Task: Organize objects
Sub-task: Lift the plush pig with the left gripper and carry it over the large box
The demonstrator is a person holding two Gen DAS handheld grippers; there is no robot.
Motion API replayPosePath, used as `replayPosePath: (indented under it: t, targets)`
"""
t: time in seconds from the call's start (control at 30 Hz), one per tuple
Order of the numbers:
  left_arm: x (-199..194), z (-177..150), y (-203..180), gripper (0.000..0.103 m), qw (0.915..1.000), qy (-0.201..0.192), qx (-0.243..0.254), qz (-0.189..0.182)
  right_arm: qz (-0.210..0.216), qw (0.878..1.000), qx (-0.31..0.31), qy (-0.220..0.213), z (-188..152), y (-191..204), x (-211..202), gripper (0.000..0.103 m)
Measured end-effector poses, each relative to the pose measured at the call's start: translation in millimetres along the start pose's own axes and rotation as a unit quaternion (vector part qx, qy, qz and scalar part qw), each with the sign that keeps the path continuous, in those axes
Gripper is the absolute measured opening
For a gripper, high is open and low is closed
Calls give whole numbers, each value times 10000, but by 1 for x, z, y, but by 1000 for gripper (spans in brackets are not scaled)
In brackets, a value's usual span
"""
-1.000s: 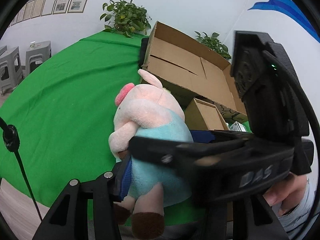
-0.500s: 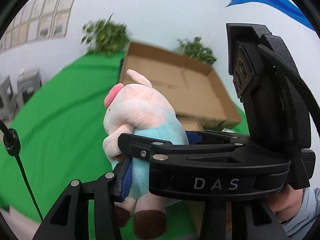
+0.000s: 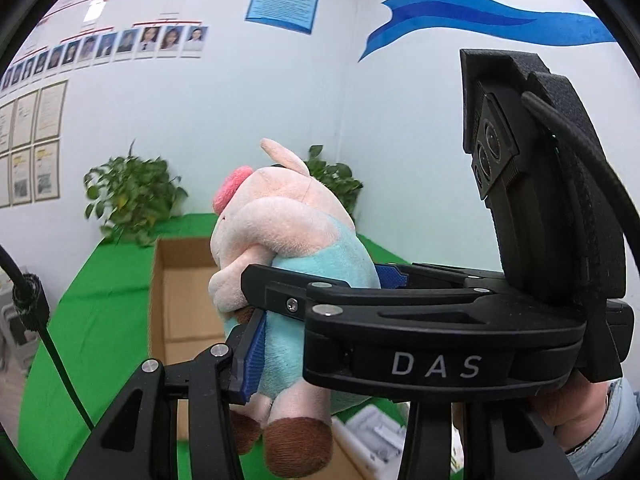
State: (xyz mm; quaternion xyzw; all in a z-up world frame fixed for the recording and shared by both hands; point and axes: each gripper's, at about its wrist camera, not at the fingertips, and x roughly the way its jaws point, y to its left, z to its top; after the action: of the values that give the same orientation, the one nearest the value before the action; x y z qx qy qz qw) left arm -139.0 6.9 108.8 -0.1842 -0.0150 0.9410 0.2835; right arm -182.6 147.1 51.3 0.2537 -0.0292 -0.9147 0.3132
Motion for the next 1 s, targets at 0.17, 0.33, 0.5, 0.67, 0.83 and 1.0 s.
replayPosePath:
  t: [0.17,0.33,0.5,0.67,0.83,1.0]
  targets:
    - [34,25,4,42,10000,48,53,-23,-32,10000,15,-39,13,-16,8,72]
    - [56,25,27,42,9997,214,-85,52,37,9999,64,146,10,-19,29,72]
    - [72,-16,66,42,9978,535,-352,178,247,9985,153,454,-6,-26,70,72]
    - [102,-59,115,42,9934,919,-645,240,381,9948,304,891,-28,-32,120,72]
    - [124,-99,159,43,9865,1277,-971,325,447,9907,347,1241,-50,-33,157,72]
    - [142,-143,188,46,9784,1673,-1141,424,506,9854,529,1537,-70,-41,181,72]
